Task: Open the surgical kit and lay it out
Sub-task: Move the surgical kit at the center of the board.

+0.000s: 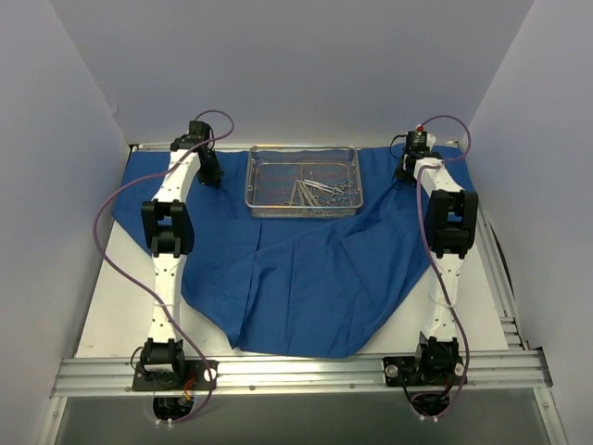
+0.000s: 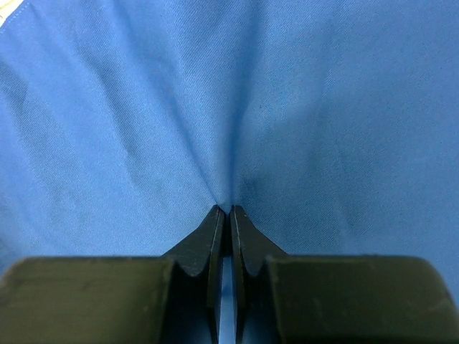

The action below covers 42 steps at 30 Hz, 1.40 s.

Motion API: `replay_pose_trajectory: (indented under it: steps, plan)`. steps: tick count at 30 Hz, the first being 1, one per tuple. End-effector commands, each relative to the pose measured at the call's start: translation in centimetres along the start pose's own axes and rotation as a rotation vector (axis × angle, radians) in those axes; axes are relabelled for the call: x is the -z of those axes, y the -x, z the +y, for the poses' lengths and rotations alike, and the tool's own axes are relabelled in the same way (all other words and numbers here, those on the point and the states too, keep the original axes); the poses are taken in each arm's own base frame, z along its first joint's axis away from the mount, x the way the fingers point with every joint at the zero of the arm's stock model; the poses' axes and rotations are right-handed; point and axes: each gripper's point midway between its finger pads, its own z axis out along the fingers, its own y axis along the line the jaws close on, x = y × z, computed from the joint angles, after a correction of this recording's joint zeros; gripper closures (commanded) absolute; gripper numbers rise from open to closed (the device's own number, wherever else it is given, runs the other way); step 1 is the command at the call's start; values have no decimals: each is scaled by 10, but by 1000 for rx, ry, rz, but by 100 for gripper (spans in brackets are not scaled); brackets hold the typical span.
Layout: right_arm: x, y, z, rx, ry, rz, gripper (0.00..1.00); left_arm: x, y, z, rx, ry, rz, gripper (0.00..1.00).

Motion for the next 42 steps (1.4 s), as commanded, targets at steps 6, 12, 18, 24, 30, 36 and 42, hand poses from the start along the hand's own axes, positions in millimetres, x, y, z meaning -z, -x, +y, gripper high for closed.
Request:
replay_pose_trajectory:
  steps: [6, 12, 18, 24, 30, 36, 42]
  plan:
    - [-32, -9, -33, 28, -68, 32, 100, -25, 36, 17, 123, -93, -89, 98]
    - [-37, -8, -30, 24, -44, 26, 100, -25, 57, 24, 156, -147, -137, 98]
    - [-41, -3, -28, 24, -25, 1, 100, -25, 64, 28, 192, -161, -156, 98]
    - [-44, 7, -39, -13, -28, -18, 100, -32, 63, 47, 276, -145, -149, 98]
    - [-36, 25, -47, -25, -28, -46, 88, -31, 67, 46, 299, -180, -149, 96]
    - [-1, 57, -43, -17, -22, -103, 62, -3, 81, 34, 304, -239, -180, 63]
    - [53, 88, -50, -24, -85, -166, 49, 70, 106, 30, 276, -244, -280, 37]
